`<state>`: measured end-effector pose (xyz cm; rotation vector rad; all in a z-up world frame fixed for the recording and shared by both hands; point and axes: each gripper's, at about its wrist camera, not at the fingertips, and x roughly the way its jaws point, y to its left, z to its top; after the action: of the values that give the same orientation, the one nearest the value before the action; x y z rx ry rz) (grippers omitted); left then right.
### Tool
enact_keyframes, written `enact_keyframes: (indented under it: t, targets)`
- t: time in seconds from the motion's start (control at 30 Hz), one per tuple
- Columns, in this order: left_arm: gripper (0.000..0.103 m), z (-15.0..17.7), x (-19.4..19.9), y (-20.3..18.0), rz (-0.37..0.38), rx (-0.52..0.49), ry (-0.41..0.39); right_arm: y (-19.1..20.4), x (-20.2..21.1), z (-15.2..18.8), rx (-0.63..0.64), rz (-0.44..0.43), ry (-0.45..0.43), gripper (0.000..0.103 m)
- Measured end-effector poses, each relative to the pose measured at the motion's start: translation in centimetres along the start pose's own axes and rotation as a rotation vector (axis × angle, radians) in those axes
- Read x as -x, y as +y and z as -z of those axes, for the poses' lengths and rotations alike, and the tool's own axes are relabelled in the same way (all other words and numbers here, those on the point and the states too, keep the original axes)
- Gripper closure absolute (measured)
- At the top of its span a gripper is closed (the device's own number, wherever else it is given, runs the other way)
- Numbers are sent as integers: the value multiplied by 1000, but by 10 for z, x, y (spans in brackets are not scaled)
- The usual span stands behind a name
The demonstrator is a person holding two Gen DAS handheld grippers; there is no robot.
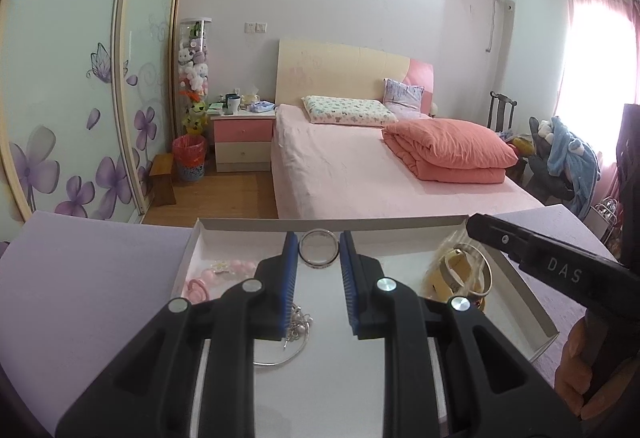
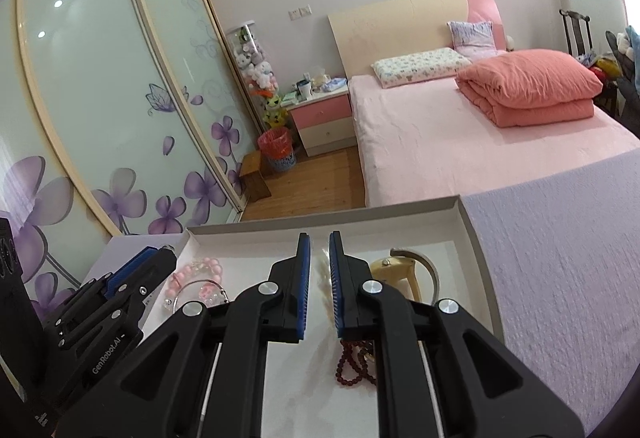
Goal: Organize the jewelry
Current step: 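Carry the pearl bracelet and silver ring into the tray and open both tools, then move the right tool to a pearl stud earring and close on it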
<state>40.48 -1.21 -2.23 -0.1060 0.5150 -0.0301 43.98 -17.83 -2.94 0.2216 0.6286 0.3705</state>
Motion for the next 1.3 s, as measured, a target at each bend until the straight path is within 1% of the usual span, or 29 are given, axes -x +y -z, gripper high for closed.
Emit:
enact_keyframes:
  t: [0.03, 0.1, 0.13, 0.57, 0.67, 0.7, 0.73, 0.93, 1.1, 1.3]
  targets:
    - [81, 0, 0, 0, -1, 1, 0, -1, -1, 0, -3, 4, 3, 87]
    - [81, 0, -2, 1, -1, 2, 0, -3, 0, 0, -8, 9, -2, 66]
    - [81, 0, -2, 0, -3, 0, 1, -3, 2, 0, -5, 14, -8, 64]
    - [81, 3, -8, -2, -15, -8, 13, -5, 7, 2, 0, 38, -28, 63]
    - [74, 4, -9, 0, -26, -2, 16, -4, 8, 3, 3, 39, -32, 63]
    - [67, 4, -8, 0, -30, 6, 17, -4, 9, 3, 3, 39, -35, 63]
    - [64, 5, -8, 1, -31, 11, 17, -4, 9, 3, 2, 38, -36, 63]
    - [63, 4, -2, 8, -34, 29, 11, -4, 15, 3, 4, 42, -46, 63]
    - [62, 1, 13, 12, -40, 36, -8, -2, 27, 4, 11, 43, -59, 63]
    - [53, 5, 49, 15, -55, 29, -48, 4, 54, 14, 47, 37, -72, 63]
